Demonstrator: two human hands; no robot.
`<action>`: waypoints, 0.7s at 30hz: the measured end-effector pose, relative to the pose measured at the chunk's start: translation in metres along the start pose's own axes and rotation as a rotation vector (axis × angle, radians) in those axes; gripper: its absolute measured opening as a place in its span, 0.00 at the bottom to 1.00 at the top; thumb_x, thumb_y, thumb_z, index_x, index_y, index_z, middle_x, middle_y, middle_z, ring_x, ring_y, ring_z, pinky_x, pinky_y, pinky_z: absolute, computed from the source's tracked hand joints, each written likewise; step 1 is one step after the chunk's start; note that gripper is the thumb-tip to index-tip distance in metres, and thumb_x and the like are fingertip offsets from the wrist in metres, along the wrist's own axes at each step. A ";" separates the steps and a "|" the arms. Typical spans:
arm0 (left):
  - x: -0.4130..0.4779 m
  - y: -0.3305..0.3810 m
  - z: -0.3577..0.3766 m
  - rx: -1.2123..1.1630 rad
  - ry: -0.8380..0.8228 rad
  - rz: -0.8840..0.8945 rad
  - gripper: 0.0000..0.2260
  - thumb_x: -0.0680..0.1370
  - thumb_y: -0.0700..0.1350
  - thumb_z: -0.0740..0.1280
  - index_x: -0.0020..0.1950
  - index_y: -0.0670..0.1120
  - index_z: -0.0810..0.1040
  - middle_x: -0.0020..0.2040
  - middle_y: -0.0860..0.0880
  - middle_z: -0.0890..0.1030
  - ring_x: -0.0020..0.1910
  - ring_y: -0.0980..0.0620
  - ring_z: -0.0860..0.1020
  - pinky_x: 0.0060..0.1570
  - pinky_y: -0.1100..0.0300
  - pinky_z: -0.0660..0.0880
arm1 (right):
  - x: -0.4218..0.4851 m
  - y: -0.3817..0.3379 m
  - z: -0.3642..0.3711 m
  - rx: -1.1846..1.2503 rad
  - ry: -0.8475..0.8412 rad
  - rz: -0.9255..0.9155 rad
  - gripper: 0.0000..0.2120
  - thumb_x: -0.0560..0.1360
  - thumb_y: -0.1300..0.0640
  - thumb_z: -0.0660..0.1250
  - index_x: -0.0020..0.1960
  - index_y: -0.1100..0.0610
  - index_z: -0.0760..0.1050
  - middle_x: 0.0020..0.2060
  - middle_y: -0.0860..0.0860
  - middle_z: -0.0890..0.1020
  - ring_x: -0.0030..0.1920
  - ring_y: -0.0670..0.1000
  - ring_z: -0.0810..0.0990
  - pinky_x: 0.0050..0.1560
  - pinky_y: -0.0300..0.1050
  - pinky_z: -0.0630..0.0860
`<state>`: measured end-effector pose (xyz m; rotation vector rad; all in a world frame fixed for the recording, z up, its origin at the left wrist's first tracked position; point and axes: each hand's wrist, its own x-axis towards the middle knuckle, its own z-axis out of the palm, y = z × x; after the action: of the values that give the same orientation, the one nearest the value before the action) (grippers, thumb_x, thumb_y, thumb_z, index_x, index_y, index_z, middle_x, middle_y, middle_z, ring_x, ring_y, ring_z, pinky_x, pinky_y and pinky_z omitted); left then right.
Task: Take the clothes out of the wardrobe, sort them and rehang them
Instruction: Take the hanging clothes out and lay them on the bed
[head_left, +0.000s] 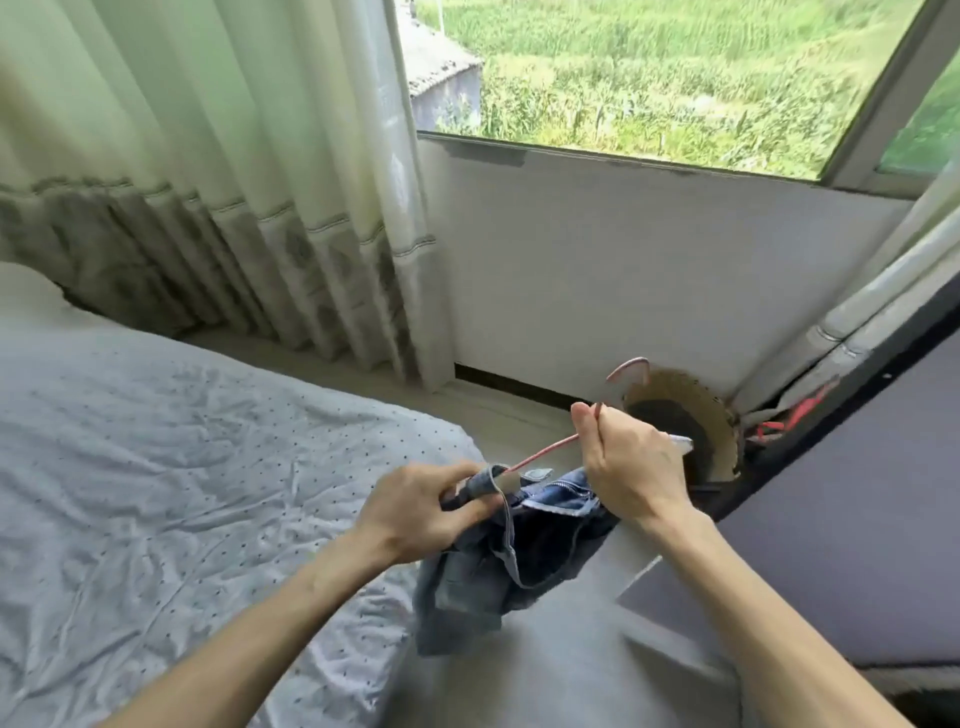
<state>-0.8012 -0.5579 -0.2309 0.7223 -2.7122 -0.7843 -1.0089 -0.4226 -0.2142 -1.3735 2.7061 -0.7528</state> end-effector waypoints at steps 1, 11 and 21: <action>-0.004 -0.011 -0.008 0.069 -0.007 -0.033 0.18 0.72 0.70 0.59 0.49 0.59 0.76 0.33 0.56 0.75 0.33 0.56 0.73 0.34 0.58 0.72 | 0.004 -0.014 0.009 -0.007 -0.014 -0.026 0.21 0.83 0.41 0.46 0.36 0.49 0.63 0.32 0.45 0.72 0.38 0.58 0.79 0.37 0.50 0.69; 0.027 -0.030 -0.079 -0.405 0.043 -0.283 0.09 0.79 0.50 0.66 0.57 0.52 0.80 0.44 0.56 0.83 0.45 0.55 0.81 0.52 0.56 0.78 | 0.061 -0.141 0.049 -0.085 0.073 -0.368 0.22 0.82 0.41 0.45 0.41 0.54 0.67 0.37 0.50 0.77 0.38 0.59 0.79 0.34 0.47 0.64; 0.086 -0.035 -0.155 -0.386 0.351 -0.540 0.09 0.76 0.55 0.65 0.45 0.59 0.85 0.42 0.56 0.84 0.46 0.55 0.80 0.42 0.62 0.74 | 0.138 -0.154 0.062 0.518 0.160 -0.436 0.19 0.79 0.38 0.56 0.57 0.50 0.74 0.59 0.44 0.73 0.45 0.42 0.78 0.44 0.46 0.76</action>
<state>-0.8077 -0.6955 -0.1145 1.3608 -1.9858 -1.1248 -0.9632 -0.6301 -0.1759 -1.8141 2.0725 -1.5142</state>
